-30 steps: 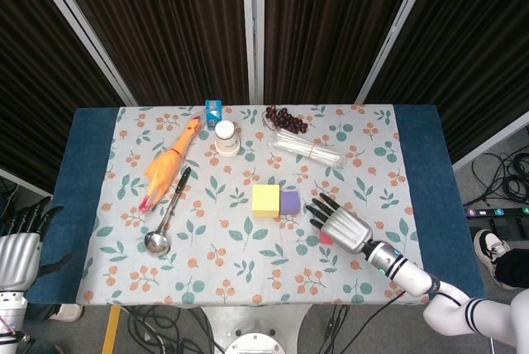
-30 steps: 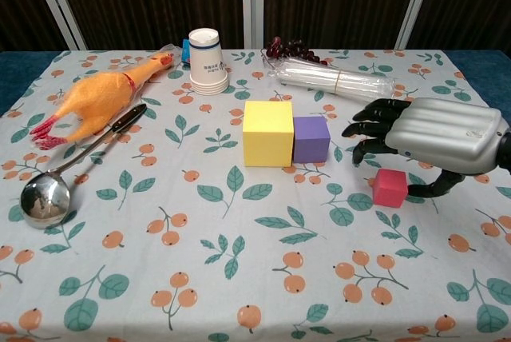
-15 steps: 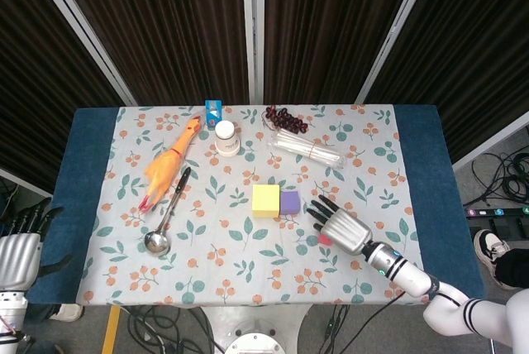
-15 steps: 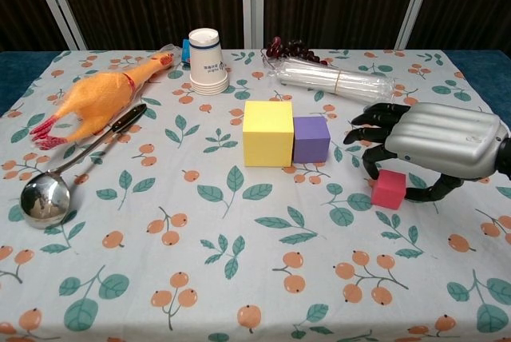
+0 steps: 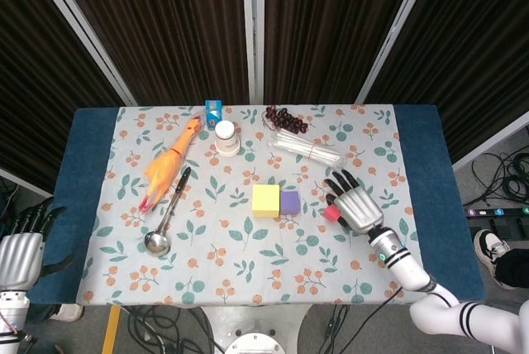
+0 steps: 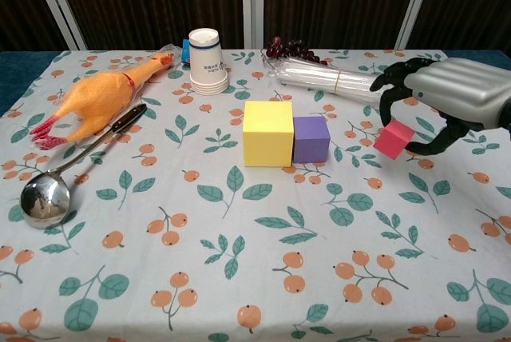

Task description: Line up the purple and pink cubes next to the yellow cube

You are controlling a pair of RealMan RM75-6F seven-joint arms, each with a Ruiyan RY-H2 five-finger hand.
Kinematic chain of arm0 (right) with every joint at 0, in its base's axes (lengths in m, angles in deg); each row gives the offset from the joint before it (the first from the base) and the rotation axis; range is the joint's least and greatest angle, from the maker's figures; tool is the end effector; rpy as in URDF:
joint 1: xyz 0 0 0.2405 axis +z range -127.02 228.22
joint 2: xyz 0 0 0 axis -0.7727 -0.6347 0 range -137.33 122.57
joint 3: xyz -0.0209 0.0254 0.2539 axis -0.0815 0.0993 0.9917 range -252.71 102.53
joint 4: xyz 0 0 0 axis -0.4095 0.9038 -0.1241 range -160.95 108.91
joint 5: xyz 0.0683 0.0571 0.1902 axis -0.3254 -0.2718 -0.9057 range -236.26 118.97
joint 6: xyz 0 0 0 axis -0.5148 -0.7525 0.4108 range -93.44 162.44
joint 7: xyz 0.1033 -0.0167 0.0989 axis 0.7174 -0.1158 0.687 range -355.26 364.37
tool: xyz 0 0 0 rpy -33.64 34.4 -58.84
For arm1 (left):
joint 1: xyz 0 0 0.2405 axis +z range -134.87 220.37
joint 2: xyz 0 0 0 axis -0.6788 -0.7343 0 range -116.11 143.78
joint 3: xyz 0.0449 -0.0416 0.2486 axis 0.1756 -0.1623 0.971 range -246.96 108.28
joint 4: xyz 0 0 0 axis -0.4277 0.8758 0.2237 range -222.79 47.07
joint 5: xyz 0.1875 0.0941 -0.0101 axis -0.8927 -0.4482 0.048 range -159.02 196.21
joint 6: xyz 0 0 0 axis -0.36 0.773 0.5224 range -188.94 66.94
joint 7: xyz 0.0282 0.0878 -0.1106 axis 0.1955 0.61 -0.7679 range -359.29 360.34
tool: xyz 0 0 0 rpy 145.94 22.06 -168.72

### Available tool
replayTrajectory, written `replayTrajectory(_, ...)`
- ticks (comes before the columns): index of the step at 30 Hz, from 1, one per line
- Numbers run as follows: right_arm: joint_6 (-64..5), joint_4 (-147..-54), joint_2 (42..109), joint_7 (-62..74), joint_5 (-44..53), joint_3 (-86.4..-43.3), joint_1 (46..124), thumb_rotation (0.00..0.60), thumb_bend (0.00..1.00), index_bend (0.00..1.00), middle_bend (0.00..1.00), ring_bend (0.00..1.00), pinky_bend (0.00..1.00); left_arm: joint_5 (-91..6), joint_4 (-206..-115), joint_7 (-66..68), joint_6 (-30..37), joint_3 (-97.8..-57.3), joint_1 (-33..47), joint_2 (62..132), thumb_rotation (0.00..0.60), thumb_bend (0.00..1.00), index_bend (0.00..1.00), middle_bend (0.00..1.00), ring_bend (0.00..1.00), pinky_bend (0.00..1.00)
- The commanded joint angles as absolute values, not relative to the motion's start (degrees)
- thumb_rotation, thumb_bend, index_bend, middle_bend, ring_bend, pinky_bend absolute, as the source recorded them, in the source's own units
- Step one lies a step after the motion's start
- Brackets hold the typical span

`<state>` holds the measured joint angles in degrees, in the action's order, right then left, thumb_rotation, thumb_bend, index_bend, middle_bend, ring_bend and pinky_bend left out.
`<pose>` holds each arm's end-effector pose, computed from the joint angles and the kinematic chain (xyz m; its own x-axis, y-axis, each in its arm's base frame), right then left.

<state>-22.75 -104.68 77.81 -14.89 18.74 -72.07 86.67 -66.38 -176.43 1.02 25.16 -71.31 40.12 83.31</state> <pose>-0.2129 -0.3192 -0.0006 0.6586 -0.1770 0.7314 -0.7143 -0.4529 0.5336 -0.3246 0.1655 0.1359 0.3773 0.0160 0.9260 0.9248 0.0456 -0.3776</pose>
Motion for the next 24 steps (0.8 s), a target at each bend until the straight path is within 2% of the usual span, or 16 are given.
replayTrajectory(1, -21.3, -108.5, 81.5, -24.9, 7.4, -66.8, 87.1, 0.6, 0.25, 0.57, 0.12, 0.0, 0.0, -66.3, -176.3, 0.8, 25.2, -71.3, 40.2, 83.3, 0.6, 0.02, 0.24, 0.17, 0.12, 0.12)
replayTrajectory(11, -24.1, -109.6, 89.0, -35.8, -6.6, -62.7, 90.4, 0.6, 0.22, 0.58, 0.12, 0.0, 0.0, -66.3, -175.6, 0.1, 24.9, -71.2, 40.2, 83.5, 0.6, 0.02, 0.24, 0.17, 0.12, 0.12)
replayTrajectory(24, -28.1, -110.3, 92.4, -43.8, -17.4, -60.8, 93.7, 0.6, 0.22, 0.58, 0.13, 0.0, 0.0, -66.4, -174.6, -0.7, 24.4, -71.1, 39.9, 84.0, 0.6, 0.02, 0.24, 0.17, 0.12, 0.12)
